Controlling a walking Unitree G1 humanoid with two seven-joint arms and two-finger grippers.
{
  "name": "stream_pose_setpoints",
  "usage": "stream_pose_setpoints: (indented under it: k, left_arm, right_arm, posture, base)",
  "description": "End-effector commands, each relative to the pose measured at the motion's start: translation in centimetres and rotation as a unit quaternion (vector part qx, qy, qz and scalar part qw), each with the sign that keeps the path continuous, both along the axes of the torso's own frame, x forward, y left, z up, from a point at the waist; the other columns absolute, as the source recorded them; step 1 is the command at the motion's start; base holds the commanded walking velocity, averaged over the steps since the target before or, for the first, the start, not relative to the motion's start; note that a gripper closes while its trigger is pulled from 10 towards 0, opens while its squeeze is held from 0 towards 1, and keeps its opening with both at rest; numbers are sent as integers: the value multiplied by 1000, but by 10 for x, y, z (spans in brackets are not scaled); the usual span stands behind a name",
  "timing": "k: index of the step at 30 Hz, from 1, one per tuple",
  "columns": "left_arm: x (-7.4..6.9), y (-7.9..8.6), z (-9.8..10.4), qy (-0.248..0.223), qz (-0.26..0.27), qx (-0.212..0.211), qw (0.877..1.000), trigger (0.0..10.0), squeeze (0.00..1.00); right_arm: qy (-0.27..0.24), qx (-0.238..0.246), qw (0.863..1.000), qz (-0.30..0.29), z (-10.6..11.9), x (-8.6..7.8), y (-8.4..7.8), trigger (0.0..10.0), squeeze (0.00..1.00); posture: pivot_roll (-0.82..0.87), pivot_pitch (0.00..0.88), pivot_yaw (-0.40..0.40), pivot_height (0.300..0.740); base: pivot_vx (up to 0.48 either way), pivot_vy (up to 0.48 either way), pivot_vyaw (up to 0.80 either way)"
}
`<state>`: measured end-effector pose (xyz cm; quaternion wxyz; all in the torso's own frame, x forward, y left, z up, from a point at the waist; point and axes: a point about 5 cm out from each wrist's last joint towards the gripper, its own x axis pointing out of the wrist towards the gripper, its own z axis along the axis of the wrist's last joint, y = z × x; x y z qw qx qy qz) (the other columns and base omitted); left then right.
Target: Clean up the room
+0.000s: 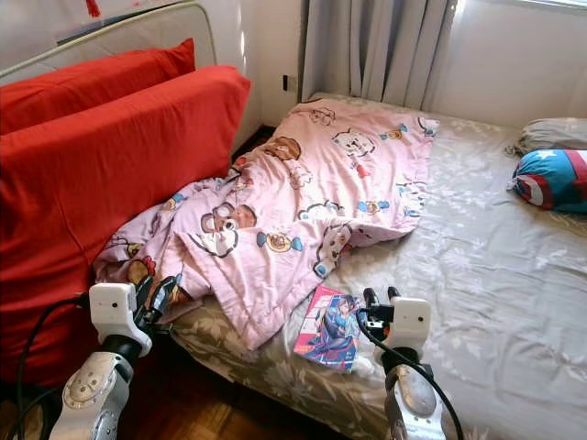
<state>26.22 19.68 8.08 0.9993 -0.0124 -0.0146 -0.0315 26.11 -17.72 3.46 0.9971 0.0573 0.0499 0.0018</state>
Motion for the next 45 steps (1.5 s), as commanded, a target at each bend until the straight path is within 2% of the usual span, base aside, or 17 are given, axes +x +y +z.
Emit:
stream_pose_setpoints:
  k: [1, 28, 34, 38, 45]
  left_arm:
    - [1, -1, 2, -1, -2, 1, 1000, 10000, 0]
    - [0, -5, -2, 9, -7, -7, 1000, 10000, 0]
    - [-1, -6, -2, 10, -9, -8, 1000, 10000, 0]
    - [-1, -6, -2, 11, -10, -8, 1000, 10000, 0]
    - [-1, -6, -3, 12, -11, -9, 1000, 10000, 0]
  right_arm:
    - [4, 4, 1000, -2, -2, 0, 0, 10000, 0]
    - [-1, 5, 1000, 10, 1, 3, 4, 10000, 0]
    - [12, 1, 1000, 14, -1, 3, 5, 10000, 0]
    - [7, -2, 1000, 17, -1, 3, 7, 10000, 0]
    - [10, -3, 1000, 14, -2, 2, 6, 10000, 0]
  posture:
    - [-9, 71, -35, 660]
    - [-13, 81, -40, 660]
    - [-13, 81, -40, 660]
    - [-15, 83, -39, 627]
    - [-13, 83, -39, 627]
  base:
    - [0, 0, 0]
    - [0, 0, 0]
    - [0, 0, 0]
    - [0, 0, 0]
    - [0, 0, 0]
